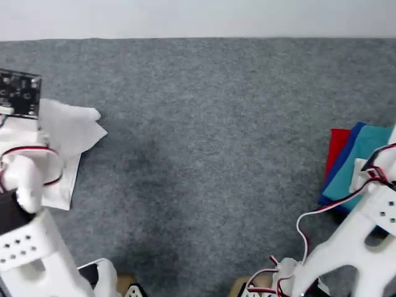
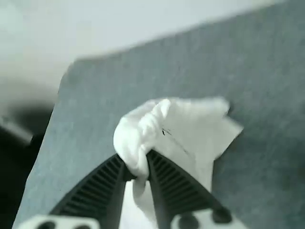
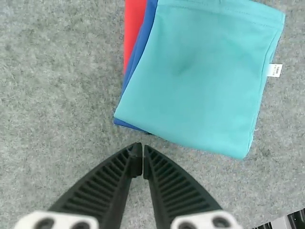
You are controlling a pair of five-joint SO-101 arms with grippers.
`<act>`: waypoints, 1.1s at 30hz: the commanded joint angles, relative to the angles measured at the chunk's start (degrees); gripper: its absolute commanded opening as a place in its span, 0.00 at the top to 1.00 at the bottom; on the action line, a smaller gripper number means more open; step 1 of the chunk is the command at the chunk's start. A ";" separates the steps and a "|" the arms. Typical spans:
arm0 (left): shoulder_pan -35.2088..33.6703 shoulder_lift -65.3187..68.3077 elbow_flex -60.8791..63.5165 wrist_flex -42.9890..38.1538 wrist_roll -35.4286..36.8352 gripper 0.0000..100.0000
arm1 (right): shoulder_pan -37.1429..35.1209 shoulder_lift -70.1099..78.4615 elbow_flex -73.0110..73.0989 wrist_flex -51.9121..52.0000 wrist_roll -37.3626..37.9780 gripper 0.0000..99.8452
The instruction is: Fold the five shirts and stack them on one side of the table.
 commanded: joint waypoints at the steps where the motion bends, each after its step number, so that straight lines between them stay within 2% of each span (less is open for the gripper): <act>1: 7.82 -1.41 -6.99 0.26 3.96 1.00 | -0.40 -1.45 -0.26 2.33 0.53 0.99; 9: 31.91 -1.32 -14.64 1.67 4.22 1.00 | -0.57 -1.27 -0.26 2.33 0.62 0.99; 14: 42.20 1.23 -12.97 6.59 4.22 1.00 | -0.66 -1.27 1.85 2.24 0.62 0.99; 21: 43.34 9.76 -12.44 6.33 4.31 0.98 | -0.66 -1.45 5.10 2.24 0.62 0.99; 26: 42.90 12.84 -12.70 8.09 5.89 0.87 | -0.66 -1.45 5.19 2.24 0.62 0.99; 33: 40.88 13.45 -12.79 12.84 7.30 0.84 | -3.21 -1.36 5.19 2.15 0.62 0.99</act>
